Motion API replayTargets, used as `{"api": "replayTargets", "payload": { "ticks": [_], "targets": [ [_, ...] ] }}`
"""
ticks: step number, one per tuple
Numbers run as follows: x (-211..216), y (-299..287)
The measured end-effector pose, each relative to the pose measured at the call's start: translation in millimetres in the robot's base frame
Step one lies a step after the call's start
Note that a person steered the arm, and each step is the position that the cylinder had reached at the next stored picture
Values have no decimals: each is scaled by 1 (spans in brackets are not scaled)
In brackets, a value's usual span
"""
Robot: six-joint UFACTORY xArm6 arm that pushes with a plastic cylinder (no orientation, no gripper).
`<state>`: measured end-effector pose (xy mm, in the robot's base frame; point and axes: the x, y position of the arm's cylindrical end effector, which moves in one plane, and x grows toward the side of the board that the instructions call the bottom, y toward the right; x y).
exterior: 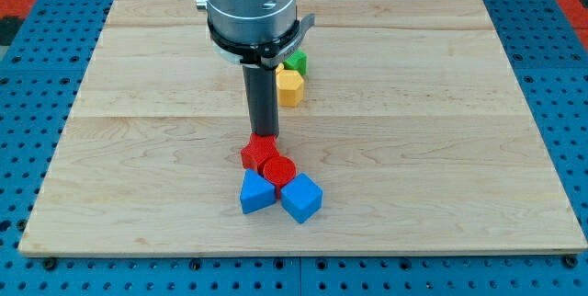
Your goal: Move the yellow hexagon up a bit
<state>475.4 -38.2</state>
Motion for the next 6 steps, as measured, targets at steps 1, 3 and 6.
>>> {"api": "replayTargets", "payload": {
  "ticks": [1, 3, 6],
  "targets": [
    [0, 0],
    [-22, 30],
    [-87, -8]
  ]
}}
